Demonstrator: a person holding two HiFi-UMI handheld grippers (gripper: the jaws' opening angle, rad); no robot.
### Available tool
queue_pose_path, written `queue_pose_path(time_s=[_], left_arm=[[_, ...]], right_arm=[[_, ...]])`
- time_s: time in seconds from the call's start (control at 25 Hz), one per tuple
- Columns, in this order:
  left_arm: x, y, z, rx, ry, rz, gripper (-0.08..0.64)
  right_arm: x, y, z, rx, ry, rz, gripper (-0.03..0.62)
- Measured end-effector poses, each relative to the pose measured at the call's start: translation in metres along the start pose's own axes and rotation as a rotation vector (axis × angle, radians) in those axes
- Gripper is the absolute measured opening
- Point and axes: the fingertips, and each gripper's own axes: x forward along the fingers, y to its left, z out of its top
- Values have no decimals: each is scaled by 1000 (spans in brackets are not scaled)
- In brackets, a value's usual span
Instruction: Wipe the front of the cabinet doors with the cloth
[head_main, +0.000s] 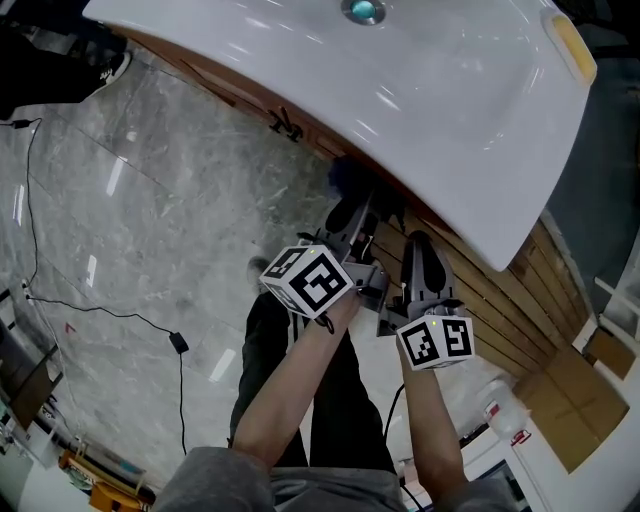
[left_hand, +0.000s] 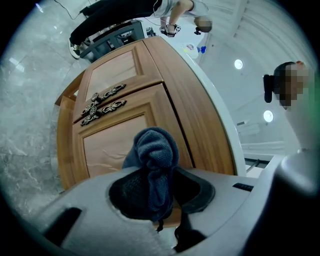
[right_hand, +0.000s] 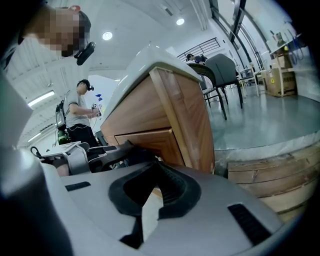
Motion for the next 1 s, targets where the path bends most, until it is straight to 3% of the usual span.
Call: queue_pose_path(time_s=[0.52,1.0], left_arm=[[12,28,-6,0,-16,-33,100],[16,65,-14,-17,25,54,100]], right_arm=[[8,-8,-26,-3,1,-17,9],[8,-6,-49,6,12,-33,9]])
